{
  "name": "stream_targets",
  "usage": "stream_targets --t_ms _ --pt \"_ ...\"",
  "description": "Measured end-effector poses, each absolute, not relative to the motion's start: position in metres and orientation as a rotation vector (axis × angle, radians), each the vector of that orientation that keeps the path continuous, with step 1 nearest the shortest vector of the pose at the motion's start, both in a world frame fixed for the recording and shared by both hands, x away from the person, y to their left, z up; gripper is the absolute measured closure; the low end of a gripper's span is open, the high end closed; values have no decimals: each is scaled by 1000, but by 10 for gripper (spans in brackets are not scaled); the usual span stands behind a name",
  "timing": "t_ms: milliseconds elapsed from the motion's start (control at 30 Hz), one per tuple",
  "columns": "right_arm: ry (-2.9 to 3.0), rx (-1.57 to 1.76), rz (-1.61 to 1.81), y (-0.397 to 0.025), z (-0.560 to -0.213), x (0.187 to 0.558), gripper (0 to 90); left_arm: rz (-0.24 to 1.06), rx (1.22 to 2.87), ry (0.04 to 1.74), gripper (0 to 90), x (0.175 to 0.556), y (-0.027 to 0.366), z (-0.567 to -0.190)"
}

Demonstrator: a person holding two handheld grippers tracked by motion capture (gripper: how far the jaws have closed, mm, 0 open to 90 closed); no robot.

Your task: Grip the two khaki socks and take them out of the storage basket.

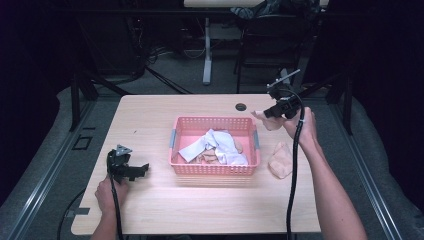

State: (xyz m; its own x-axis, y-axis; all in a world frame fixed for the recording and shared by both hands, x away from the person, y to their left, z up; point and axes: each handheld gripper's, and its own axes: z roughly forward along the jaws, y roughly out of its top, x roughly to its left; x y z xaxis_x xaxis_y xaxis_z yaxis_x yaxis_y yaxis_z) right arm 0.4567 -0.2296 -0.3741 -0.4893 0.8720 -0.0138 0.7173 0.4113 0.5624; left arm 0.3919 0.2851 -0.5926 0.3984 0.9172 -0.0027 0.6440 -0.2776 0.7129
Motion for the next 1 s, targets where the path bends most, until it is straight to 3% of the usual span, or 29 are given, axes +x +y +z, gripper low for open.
stream_targets --t_ms 367,1000 --pt "2310 1456 667 -262 -390 454 865 553 2021 1329 0 392 285 -593" --pt "2350 1619 581 -282 -460 460 865 554 2022 1328 0 392 285 -593"
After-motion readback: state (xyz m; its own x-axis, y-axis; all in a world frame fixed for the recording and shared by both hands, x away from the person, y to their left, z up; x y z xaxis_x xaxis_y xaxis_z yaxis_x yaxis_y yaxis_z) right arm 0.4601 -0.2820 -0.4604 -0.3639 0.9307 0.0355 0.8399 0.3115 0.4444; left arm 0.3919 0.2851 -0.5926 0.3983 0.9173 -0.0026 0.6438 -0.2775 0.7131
